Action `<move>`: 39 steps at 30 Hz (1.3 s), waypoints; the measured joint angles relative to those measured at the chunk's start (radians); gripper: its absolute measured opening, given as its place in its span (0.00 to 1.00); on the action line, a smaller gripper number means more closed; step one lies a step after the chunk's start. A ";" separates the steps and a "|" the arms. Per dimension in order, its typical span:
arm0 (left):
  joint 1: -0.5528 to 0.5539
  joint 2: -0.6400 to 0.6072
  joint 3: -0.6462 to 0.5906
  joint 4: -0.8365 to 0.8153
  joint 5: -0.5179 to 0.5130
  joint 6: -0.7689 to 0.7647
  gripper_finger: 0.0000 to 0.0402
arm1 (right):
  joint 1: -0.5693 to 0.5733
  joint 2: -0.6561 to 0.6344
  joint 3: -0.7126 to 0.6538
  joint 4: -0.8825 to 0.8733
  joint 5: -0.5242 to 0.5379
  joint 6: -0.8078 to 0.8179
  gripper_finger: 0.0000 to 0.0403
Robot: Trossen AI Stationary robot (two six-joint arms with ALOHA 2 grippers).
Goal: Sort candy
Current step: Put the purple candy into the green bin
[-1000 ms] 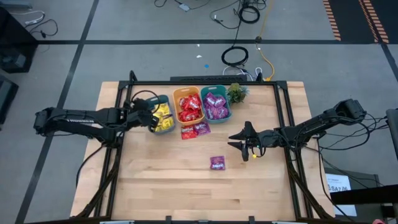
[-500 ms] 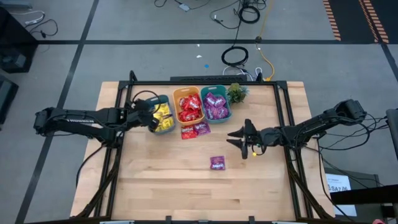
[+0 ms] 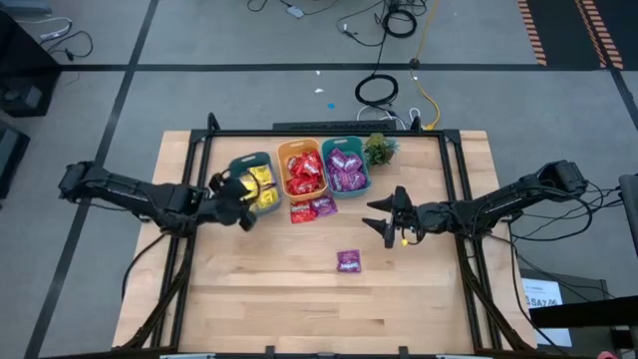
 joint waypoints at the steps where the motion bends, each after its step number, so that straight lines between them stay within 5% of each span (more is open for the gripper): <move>1: -0.025 0.005 0.000 0.020 -0.010 0.005 0.28 | 0.000 0.000 0.000 -0.008 0.001 0.000 0.66; 9: -0.184 0.081 0.000 0.135 -0.053 0.029 0.28 | 0.058 0.097 0.000 -0.043 -0.184 0.000 0.63; 17: -0.219 0.168 0.000 0.176 -0.056 0.026 0.28 | 0.119 0.410 0.042 0.090 -0.092 0.003 0.59; 26: -0.220 0.208 0.001 0.181 -0.056 -0.001 0.28 | 0.121 0.840 0.237 0.299 -0.095 -0.067 0.59; 31: -0.230 0.207 0.001 0.186 -0.052 0.000 0.28 | 0.140 1.036 0.343 0.381 0.009 -0.072 0.59; 39: -0.258 0.208 0.001 0.193 -0.048 -0.001 0.28 | 0.199 1.078 0.351 0.525 0.179 -0.227 0.59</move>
